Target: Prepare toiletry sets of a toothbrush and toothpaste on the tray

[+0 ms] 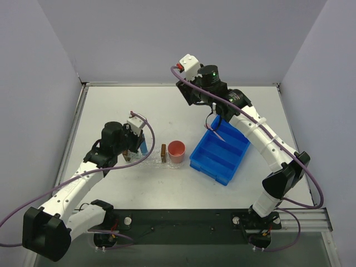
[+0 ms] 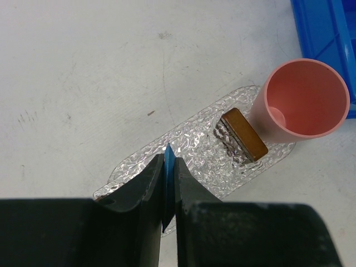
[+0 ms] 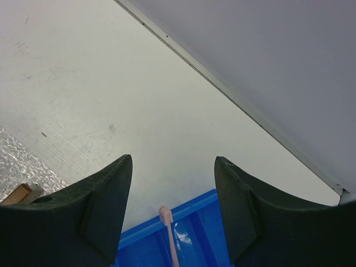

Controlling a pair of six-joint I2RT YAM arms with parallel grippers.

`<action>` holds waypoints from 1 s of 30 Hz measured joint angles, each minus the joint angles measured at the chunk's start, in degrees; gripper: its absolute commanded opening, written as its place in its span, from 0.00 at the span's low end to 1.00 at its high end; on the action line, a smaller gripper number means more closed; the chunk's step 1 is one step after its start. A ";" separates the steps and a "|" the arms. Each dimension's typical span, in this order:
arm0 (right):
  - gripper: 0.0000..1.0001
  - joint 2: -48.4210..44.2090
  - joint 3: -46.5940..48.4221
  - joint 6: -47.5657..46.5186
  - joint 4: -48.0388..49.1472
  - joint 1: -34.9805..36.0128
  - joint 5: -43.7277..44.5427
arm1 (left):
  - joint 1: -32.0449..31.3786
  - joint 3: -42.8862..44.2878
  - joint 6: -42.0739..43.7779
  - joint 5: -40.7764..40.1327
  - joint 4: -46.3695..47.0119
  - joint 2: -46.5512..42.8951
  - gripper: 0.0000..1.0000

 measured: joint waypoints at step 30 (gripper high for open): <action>0.56 0.00 -0.02 -1.92 0.00 1.20 1.53 | 0.02 -4.46 0.09 0.59 6.45 2.05 0.00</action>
